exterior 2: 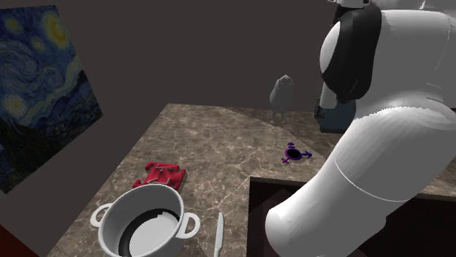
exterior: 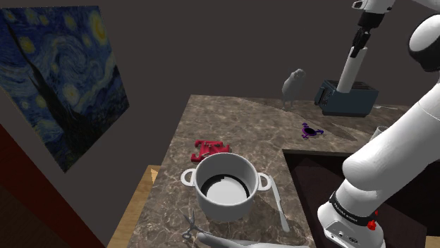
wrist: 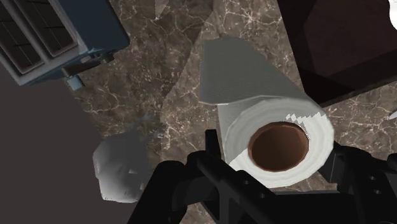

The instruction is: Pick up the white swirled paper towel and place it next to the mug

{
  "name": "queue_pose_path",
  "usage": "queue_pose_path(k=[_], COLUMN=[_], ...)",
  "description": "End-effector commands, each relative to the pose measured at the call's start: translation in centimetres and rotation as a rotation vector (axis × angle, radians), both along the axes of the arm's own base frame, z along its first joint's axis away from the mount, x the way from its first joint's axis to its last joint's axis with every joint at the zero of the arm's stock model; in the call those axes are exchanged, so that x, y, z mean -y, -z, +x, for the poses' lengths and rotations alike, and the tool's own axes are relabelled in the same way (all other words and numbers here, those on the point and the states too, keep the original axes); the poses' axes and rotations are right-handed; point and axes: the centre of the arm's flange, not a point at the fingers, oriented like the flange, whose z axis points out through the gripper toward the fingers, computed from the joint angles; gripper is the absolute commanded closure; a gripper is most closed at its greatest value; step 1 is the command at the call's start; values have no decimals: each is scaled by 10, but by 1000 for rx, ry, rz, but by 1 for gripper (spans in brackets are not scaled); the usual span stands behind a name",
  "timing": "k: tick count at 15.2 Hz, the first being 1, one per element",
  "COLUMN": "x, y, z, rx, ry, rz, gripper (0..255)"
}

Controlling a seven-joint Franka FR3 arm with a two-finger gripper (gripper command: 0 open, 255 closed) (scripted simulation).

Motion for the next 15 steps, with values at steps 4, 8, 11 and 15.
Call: queue_pose_path(k=[4, 8, 11, 15], x=[51, 89, 118, 156], y=[-2, -2, -3, -3], z=[-45, -82, -109, -145], rx=[0, 0, 0, 0], ry=[-2, -2, -2, -2], rz=[-1, -1, -1, -1], gripper=[255, 255, 255, 255])
